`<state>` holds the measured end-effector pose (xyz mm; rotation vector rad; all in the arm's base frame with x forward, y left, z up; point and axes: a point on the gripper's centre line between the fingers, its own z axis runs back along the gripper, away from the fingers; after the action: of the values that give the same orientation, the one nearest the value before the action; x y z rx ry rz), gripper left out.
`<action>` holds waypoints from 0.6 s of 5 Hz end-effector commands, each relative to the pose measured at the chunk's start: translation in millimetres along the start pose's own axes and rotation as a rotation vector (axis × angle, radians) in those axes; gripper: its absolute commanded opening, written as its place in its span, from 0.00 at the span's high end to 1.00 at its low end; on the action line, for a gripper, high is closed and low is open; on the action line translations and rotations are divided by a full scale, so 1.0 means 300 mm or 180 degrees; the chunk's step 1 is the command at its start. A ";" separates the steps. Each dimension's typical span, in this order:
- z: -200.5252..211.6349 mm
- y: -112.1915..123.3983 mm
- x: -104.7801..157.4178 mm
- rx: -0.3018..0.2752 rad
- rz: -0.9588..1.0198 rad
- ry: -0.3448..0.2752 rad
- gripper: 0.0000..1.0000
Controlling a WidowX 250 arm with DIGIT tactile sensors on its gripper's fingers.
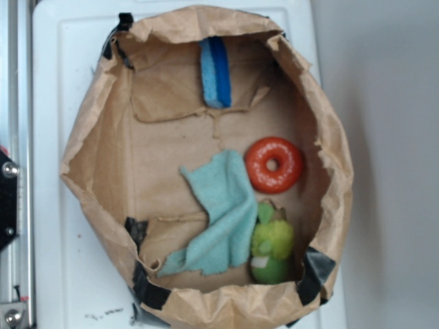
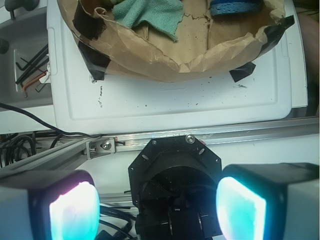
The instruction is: Grab the blue sponge.
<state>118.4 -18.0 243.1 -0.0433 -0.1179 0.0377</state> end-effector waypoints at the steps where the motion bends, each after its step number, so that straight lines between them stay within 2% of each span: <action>1: 0.000 0.000 0.000 0.0000 0.0000 0.0000 0.00; 2: -0.052 0.032 0.163 0.0036 0.0531 -0.0136 0.00; 3: -0.090 0.086 0.322 0.0112 0.1018 -0.0377 0.00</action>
<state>215.1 2.7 213.0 -0.0267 -0.1894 0.3454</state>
